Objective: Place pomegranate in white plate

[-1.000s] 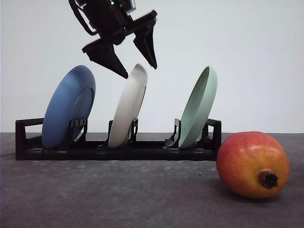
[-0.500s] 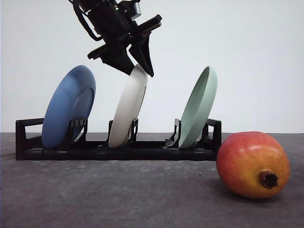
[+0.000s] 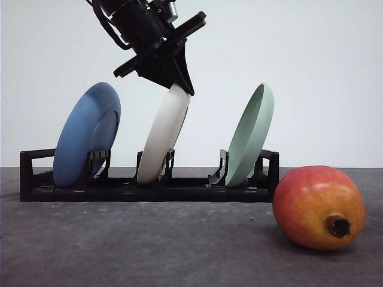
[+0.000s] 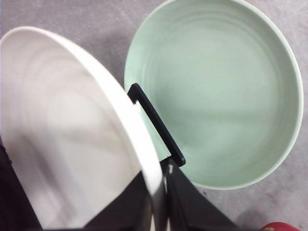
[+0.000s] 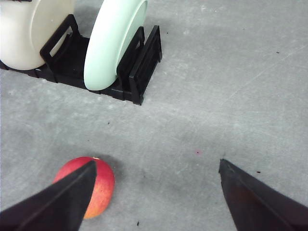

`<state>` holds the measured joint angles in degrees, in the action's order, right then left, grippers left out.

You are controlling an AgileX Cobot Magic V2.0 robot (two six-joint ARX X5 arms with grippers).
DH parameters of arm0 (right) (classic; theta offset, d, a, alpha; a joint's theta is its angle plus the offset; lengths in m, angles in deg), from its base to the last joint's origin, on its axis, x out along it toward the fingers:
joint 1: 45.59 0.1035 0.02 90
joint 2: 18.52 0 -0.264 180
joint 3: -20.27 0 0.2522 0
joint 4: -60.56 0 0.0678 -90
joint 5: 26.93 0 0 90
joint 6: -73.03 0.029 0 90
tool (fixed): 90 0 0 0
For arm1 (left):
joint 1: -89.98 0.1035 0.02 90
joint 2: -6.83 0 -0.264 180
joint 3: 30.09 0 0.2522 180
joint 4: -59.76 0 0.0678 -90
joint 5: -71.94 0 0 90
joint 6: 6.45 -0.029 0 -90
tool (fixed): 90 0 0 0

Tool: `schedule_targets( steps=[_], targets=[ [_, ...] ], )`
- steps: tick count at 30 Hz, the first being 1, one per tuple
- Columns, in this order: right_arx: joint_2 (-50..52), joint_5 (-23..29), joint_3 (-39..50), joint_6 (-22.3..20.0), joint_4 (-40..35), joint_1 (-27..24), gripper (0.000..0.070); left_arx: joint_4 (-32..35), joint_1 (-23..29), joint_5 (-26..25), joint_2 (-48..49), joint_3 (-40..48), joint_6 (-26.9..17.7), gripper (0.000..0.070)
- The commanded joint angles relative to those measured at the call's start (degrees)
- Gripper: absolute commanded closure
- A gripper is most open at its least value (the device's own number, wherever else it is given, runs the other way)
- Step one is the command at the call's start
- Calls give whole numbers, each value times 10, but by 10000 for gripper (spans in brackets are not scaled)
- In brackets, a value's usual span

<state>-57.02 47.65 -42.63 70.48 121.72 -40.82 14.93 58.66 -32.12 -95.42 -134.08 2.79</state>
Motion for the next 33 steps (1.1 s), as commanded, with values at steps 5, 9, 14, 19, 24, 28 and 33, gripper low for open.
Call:
schedule_targets(
  steps=[5,9,14,19,24,28,33],
  targets=[
    [-3,-2,-11,6,-2,1,184,21,-5,-26,0,-21,10,696],
    [-3,-2,-11,6,-2,1,184,28,-5,-25,20,-21,14,696],
    [-3,-2,-11,6,-2,1,184,38,-5,-25,61,-21,22,696],
    [-3,-3,-11,7,-2,1,184,43,-11,-25,110,-21,24,696],
    [-3,-7,-11,7,-2,2,184,42,-29,-25,163,-21,23,696],
    [-3,-12,-11,8,-2,4,184,40,-54,-22,207,-21,21,696],
    [-3,-12,-11,8,-2,4,184,-1,-97,43,256,-21,-12,696]
  ],
)
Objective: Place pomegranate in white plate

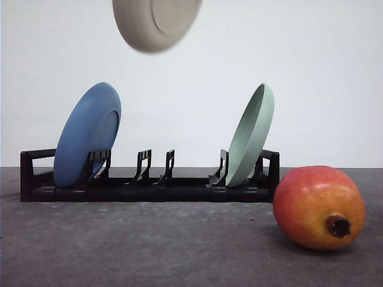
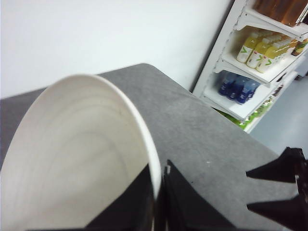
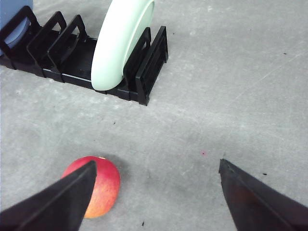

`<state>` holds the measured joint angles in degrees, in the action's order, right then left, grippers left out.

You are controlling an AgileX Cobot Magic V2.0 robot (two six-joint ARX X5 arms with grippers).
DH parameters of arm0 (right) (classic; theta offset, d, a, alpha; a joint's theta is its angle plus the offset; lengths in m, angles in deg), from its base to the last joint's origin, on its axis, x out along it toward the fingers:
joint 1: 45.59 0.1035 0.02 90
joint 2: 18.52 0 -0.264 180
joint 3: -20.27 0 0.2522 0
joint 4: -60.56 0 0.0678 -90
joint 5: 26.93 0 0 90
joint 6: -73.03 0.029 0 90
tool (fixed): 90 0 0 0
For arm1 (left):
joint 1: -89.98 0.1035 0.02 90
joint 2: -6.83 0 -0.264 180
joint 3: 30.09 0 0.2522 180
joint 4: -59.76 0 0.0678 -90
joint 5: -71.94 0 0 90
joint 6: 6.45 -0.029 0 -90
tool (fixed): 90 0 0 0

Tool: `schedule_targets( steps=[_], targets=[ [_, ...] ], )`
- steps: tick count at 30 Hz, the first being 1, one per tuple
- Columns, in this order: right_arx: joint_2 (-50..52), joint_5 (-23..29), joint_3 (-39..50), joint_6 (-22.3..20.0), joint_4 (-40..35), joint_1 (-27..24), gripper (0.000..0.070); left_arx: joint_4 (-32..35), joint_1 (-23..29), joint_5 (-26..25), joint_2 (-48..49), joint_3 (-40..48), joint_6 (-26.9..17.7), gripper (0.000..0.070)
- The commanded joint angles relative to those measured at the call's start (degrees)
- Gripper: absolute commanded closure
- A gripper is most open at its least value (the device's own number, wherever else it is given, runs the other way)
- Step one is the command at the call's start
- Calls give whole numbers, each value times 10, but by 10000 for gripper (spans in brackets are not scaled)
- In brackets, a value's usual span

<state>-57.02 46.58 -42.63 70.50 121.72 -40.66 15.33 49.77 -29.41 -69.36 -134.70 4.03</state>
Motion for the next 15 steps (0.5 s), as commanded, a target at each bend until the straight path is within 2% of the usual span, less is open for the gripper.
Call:
schedule_targets(
  steps=[1,5,8,11,15],
  targets=[
    [-3,-2,-11,8,-2,2,184,-24,-19,39,3,-15,-36,696],
    [-3,-2,-11,8,-2,2,184,-120,-67,134,27,-14,-83,695],
    [-3,-2,-11,8,-3,2,184,-177,-103,182,33,-11,-96,695],
    [-3,-2,-11,8,-3,2,184,-212,-136,229,34,5,-103,695],
    [-3,-2,-11,8,-3,2,184,-220,-171,257,34,56,-103,695]
  ],
)
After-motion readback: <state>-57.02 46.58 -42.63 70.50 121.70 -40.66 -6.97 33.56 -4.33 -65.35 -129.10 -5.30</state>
